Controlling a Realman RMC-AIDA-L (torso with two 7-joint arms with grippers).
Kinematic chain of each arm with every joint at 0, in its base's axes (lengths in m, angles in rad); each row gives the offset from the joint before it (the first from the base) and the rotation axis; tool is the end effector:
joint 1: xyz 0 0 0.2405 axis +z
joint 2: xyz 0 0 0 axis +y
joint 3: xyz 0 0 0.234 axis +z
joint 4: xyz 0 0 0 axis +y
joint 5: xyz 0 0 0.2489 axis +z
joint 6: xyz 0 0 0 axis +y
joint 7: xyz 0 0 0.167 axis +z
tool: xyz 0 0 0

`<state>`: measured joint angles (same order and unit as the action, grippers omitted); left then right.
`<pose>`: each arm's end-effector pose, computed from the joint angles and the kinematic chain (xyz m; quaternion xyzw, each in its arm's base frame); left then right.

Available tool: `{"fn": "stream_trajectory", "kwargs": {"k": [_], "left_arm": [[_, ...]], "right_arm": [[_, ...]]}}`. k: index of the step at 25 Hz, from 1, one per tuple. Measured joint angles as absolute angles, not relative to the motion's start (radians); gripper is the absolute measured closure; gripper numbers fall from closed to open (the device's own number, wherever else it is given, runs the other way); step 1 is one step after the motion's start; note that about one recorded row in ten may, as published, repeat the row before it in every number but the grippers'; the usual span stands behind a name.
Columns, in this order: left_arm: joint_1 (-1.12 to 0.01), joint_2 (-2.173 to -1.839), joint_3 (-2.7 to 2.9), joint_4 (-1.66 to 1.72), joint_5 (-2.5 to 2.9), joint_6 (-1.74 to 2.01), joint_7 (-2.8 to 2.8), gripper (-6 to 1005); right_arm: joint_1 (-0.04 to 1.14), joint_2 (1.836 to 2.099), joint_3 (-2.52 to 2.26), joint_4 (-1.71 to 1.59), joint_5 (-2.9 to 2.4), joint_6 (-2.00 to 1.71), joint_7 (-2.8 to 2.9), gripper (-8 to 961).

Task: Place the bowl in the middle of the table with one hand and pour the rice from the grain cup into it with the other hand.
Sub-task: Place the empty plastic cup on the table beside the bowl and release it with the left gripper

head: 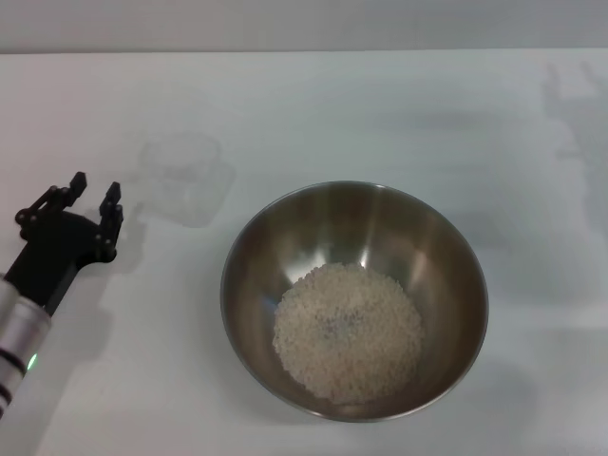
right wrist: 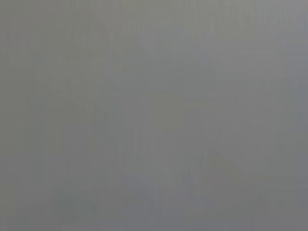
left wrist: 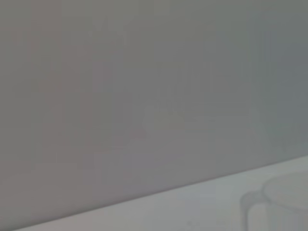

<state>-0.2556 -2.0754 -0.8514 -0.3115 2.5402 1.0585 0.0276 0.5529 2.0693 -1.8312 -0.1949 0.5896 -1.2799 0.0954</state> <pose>-0.3415 0.3130 -0.0772 -0.7744 -0.1952 -0.2164 0.5616 0.2812 0.4138 0.0347 -0.6150 0.1439 0.3849 0.6729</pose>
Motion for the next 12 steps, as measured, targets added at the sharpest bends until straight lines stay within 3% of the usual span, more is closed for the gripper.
{"fn": "stream_trajectory", "kwargs": {"k": [10,12], "left_arm": [[-0.18,-2.077,-0.848,-0.311,2.545,1.211,-0.02,608],[-0.172,-2.075,-0.845,-0.31,2.54,1.283,-0.108,552]], "right_arm": [[0.543,2.075,-1.843,-0.183,0.588,-1.276,0.093,475],[0.543,2.078,-1.853,-0.182,0.587,-1.276,0.095,475]]}}
